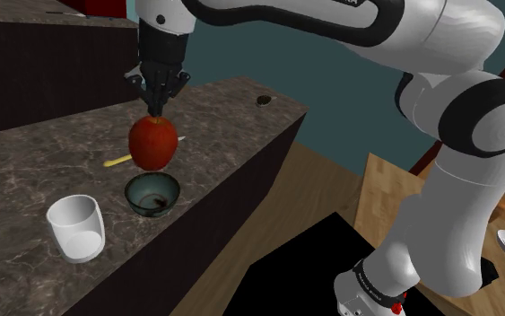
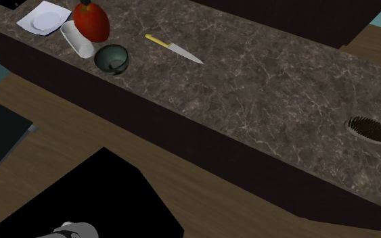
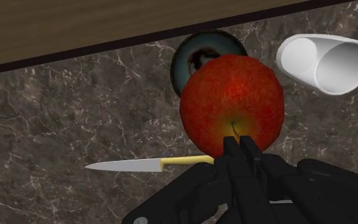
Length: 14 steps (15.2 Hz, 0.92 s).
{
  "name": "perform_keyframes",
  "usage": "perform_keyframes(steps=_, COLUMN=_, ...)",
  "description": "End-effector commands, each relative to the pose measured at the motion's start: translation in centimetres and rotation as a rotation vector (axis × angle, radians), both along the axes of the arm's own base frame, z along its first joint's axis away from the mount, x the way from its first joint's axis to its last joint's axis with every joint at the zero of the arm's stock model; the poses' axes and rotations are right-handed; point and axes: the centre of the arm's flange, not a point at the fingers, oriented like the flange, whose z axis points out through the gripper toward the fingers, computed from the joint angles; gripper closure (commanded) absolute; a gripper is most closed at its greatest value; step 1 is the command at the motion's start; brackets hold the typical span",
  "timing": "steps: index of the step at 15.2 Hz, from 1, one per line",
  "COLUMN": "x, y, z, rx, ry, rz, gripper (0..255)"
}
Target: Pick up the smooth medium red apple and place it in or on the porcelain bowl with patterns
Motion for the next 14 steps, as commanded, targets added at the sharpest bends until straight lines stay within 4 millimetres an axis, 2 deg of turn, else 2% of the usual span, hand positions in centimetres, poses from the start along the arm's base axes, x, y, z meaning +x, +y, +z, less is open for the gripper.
perform_keyframes(steps=1, x=0.0, y=0.0, z=-1.1, rx=0.001, ry=-0.001, rz=0.0, gripper=255)
perform_keyframes(steps=14, x=0.0, y=0.0, z=-8.3, rx=0.001, ry=-0.001, rz=0.0, gripper=255)
